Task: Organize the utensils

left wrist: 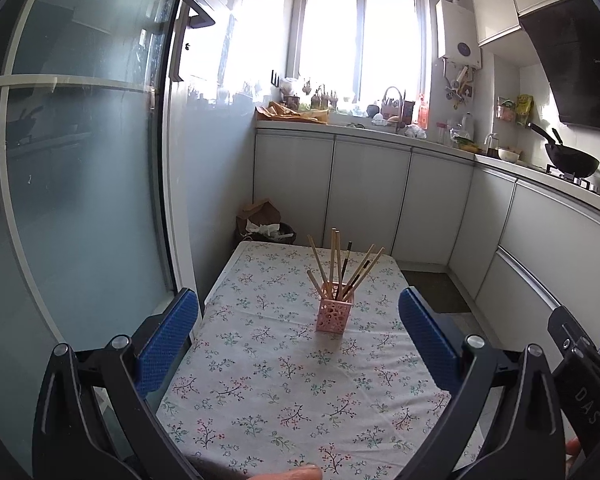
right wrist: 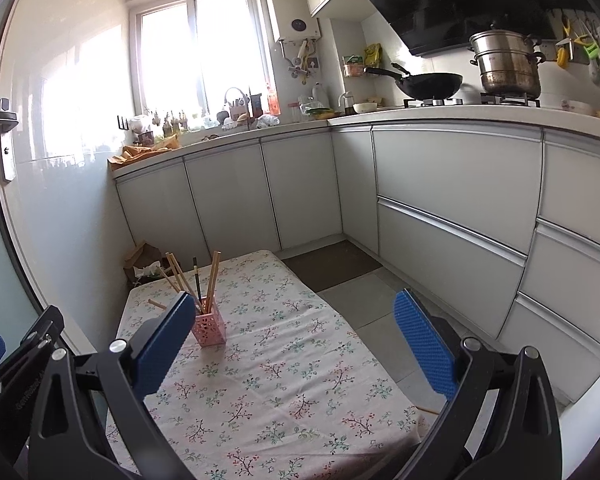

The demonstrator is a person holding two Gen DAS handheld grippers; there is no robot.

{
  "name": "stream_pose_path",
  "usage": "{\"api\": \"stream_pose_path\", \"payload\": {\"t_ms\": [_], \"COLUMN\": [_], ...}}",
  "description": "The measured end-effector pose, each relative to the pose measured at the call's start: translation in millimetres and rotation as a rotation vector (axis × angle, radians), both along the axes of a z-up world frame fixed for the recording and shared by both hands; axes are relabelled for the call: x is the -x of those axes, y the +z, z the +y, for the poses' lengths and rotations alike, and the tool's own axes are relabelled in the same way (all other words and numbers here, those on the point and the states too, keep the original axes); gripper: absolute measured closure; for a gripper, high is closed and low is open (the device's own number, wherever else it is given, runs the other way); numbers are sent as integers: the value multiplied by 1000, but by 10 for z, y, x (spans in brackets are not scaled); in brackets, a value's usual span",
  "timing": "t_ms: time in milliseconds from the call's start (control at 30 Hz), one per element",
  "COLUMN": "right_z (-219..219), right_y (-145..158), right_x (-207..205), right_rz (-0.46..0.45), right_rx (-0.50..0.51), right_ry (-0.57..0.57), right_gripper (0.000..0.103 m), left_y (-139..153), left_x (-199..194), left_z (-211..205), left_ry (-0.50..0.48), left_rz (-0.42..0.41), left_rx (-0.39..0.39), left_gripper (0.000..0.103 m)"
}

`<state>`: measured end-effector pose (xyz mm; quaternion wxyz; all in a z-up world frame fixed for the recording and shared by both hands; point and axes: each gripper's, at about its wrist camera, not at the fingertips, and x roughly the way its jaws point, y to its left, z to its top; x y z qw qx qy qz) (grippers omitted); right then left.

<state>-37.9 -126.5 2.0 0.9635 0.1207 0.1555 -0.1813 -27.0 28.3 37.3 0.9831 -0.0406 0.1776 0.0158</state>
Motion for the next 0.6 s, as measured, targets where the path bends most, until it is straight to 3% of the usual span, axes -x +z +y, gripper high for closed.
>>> {"api": "stream_pose_path", "payload": {"t_ms": [600], "right_z": [27], "right_y": [68], "right_x": [53], "right_rz": [-32], "right_rx": [29], "right_ry": [-2], "right_gripper": [6], "left_y": [-48], "left_x": [-35], "left_z": [-30], "left_ry": [-5], "left_rz": [7], "left_rx": [-21], "left_gripper": [7]}}
